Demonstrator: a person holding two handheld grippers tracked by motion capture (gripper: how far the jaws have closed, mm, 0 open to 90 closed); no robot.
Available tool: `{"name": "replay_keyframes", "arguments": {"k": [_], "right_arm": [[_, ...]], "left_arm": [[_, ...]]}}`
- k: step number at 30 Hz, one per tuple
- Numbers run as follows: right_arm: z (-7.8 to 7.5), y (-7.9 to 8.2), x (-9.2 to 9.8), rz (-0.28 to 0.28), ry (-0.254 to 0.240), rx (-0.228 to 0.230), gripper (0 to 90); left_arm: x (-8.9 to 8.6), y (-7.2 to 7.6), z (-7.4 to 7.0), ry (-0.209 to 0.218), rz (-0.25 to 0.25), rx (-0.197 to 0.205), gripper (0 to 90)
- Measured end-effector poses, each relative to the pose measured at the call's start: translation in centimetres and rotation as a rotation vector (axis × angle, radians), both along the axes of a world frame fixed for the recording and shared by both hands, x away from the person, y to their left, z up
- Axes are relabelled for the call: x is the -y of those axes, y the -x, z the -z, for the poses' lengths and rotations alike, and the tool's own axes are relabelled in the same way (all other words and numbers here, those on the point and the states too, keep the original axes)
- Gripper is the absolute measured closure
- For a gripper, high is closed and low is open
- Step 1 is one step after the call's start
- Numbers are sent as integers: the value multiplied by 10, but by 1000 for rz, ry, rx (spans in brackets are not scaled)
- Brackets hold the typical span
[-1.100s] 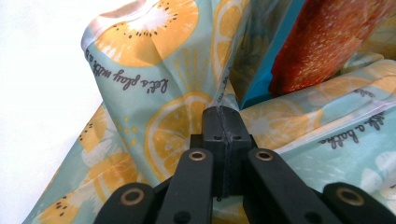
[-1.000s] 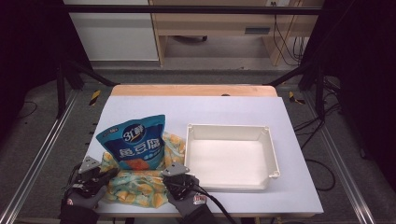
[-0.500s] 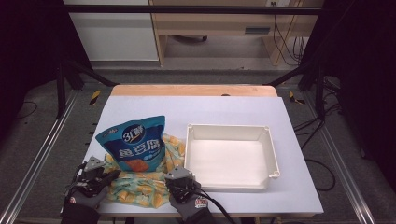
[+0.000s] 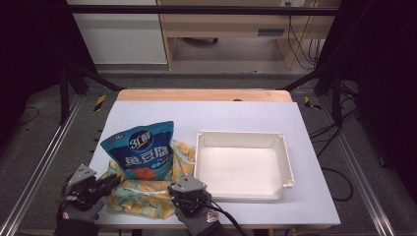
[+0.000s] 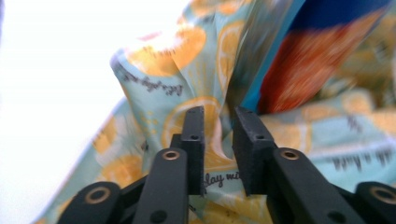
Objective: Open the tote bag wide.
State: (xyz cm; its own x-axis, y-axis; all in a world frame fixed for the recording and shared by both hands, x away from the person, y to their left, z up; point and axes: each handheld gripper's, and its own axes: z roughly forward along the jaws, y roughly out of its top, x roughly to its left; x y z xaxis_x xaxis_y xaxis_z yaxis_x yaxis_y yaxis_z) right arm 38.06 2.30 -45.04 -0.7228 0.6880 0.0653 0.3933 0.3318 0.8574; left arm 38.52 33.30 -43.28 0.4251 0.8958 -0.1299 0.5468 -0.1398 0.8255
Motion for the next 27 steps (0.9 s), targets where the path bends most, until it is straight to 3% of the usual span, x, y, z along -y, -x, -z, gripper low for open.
{"name": "replay_keyframes", "arguments": {"k": [5,10,11,13,14,16,27], "right_arm": [[-20,-2,6,-20,-95,15,724],[-39,-8,12,-34,-126,62,652],[-42,-10,13,-38,-135,71,634],[-49,-13,17,-38,-152,86,601],[-49,-13,17,-38,-152,86,601],[-59,-20,25,-41,-165,103,553],[-83,-45,66,-1,-211,131,511]], "left_arm": [[-2,7,-11,44,-2,77,647],[-4,14,-24,73,-14,161,570],[-4,14,-24,73,-14,161,554],[-5,17,-35,86,-14,207,532],[-5,17,-35,86,-14,207,522],[-6,18,-48,92,-6,244,495],[0,13,-71,91,5,304,451]]}}
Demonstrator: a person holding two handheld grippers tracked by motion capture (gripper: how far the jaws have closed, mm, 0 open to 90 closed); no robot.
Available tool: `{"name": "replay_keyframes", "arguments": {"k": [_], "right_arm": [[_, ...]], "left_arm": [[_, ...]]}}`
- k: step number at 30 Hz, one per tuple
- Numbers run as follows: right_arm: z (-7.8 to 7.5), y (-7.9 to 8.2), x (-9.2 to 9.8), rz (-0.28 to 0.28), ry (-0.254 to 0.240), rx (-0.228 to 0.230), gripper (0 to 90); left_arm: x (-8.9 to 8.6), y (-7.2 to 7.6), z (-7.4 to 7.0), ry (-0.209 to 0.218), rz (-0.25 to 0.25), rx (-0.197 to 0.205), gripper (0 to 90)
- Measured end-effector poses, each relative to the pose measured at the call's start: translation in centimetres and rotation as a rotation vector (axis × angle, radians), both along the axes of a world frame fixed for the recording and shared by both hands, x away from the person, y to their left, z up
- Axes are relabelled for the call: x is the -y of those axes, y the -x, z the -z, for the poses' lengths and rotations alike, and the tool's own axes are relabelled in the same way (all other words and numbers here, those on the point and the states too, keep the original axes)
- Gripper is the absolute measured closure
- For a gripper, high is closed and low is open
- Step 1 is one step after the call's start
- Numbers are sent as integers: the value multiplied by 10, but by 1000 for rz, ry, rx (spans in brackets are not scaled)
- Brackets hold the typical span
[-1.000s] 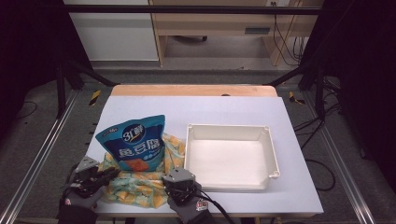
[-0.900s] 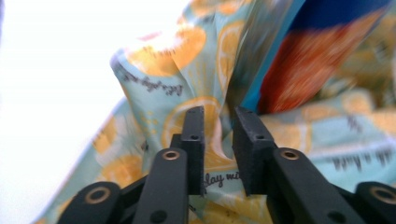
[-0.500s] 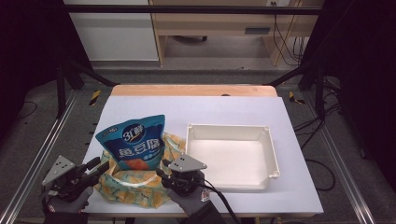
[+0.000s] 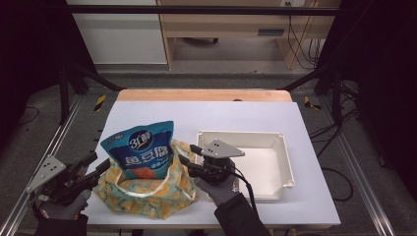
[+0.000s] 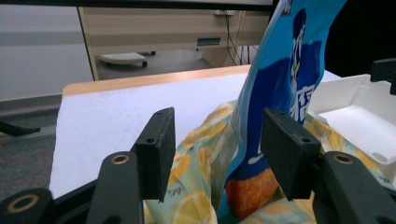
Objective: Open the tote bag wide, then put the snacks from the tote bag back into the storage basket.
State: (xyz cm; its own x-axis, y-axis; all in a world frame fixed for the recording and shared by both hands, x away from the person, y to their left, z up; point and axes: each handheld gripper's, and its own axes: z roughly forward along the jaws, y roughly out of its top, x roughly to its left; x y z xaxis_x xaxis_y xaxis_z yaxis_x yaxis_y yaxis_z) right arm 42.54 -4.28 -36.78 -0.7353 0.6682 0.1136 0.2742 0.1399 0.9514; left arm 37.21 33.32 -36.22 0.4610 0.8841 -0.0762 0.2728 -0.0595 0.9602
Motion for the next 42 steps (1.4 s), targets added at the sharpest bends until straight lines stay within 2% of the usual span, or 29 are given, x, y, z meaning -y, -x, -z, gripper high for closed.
{"name": "replay_keyframes", "arguments": {"k": [3,11,18,23,32,38,42], "right_arm": [[-6,-1,8,8,1,25,502],[-16,-6,8,17,0,52,491],[-21,-12,1,15,-12,59,493],[-24,-16,-4,11,-4,70,493],[-30,-29,-16,6,-22,84,501],[-25,-36,-21,-2,-8,68,508],[-23,-41,-24,-8,-15,60,517]], "left_arm": [[7,-4,-6,-8,-2,21,447],[24,-14,-17,-26,1,54,435],[38,-25,-22,-46,-41,71,428],[40,-28,-24,-49,-52,75,429],[35,-24,-25,-52,-57,76,450],[31,-24,-25,-54,-61,71,464],[33,-24,-22,-66,-45,65,520]]}}
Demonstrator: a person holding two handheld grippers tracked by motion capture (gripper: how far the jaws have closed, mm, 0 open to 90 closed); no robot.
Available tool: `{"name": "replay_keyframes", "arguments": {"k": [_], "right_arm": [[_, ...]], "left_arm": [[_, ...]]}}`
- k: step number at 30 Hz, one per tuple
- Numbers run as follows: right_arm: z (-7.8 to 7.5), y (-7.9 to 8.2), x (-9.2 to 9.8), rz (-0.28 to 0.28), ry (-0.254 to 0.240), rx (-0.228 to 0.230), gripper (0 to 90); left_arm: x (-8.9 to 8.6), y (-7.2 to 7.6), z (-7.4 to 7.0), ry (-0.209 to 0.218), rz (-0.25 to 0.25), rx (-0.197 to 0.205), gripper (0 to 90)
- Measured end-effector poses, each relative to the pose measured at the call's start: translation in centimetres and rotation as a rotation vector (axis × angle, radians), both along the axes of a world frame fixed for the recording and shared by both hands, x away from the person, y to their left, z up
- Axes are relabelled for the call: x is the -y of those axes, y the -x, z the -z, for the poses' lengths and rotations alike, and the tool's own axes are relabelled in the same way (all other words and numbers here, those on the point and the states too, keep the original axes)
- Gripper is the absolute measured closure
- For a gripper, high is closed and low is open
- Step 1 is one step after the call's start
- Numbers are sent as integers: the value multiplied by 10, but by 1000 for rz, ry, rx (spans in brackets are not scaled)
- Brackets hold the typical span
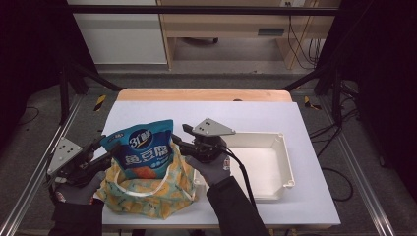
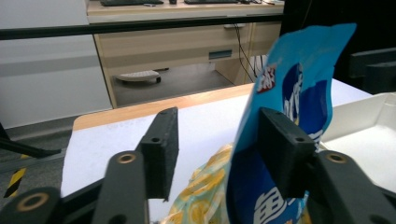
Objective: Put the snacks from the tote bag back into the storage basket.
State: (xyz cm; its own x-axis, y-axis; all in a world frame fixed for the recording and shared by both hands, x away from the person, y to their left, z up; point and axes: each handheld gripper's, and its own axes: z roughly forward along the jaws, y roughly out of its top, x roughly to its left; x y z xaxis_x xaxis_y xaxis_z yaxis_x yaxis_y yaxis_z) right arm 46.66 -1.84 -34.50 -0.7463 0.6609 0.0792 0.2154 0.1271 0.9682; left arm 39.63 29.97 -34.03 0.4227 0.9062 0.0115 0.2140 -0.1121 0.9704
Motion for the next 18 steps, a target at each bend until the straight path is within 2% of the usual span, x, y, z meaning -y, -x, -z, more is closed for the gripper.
{"name": "replay_keyframes", "arguments": {"k": [3,10,18], "right_arm": [[3,-4,-5,-2,6,-11,523],[4,-11,-19,-24,17,-5,550],[10,-17,-28,-40,34,-19,583]], "left_arm": [[0,1,1,7,9,-4,593],[-3,4,1,7,5,-16,754],[-5,-1,10,13,3,-51,781]]}}
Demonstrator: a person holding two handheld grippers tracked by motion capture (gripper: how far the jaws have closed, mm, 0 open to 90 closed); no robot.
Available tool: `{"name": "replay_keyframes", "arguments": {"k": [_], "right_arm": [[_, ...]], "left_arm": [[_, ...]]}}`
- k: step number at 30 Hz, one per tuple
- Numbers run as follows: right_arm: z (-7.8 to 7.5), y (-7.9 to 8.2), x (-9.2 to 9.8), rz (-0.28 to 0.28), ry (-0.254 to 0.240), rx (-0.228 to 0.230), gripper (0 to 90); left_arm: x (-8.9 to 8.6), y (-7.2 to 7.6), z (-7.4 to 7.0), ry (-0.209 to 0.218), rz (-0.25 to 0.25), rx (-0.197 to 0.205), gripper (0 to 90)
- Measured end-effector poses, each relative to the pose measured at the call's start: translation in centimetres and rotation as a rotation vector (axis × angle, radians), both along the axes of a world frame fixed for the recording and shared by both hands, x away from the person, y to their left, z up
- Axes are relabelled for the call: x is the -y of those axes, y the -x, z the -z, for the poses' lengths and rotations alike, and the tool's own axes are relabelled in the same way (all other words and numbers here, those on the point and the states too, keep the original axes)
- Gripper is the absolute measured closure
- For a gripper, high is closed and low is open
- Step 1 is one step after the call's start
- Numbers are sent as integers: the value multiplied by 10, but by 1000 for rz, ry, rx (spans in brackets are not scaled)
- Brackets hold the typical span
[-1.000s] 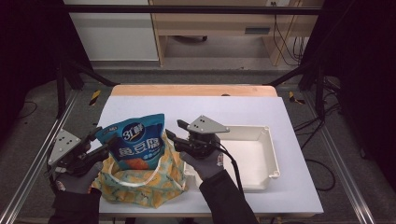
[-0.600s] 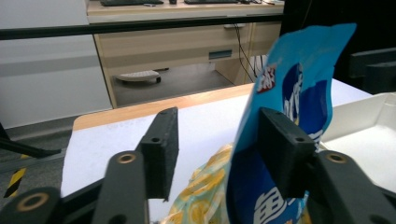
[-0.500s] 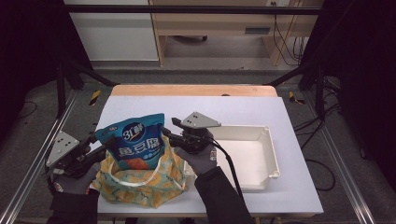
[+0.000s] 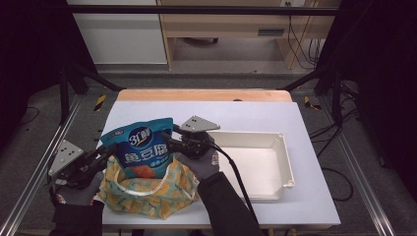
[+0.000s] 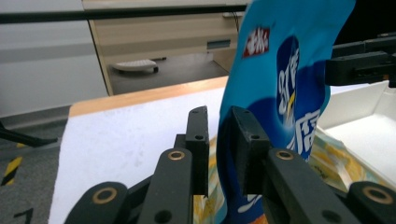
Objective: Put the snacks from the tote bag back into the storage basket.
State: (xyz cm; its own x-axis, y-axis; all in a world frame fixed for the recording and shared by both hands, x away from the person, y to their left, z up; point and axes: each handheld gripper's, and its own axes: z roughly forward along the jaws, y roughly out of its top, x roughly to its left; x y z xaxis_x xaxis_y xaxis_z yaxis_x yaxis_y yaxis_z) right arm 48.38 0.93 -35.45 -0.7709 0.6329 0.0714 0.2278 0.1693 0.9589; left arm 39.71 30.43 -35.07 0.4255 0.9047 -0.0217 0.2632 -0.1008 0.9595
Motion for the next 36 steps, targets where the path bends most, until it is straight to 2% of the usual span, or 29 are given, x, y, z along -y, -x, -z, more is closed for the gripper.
{"name": "replay_keyframes", "arguments": {"k": [3,4,8,17,22,28,36], "right_arm": [[5,-5,-3,-19,2,-31,623],[5,-5,-3,-19,2,-31,623],[5,-3,-4,-35,0,-45,713],[2,-1,-3,-15,-31,-87,820],[0,3,-3,-13,-23,-87,885],[-3,6,-1,-24,-23,-91,898],[-15,12,1,-48,-57,-71,900]], "left_arm": [[1,-1,0,0,7,-5,812],[1,-1,0,0,7,-5,820],[0,-2,0,10,9,-15,842],[2,-3,0,8,-23,-11,857],[3,-3,-1,11,-25,-10,900],[2,-4,-3,33,-18,-16,900],[1,0,-16,45,-22,16,900]]}}
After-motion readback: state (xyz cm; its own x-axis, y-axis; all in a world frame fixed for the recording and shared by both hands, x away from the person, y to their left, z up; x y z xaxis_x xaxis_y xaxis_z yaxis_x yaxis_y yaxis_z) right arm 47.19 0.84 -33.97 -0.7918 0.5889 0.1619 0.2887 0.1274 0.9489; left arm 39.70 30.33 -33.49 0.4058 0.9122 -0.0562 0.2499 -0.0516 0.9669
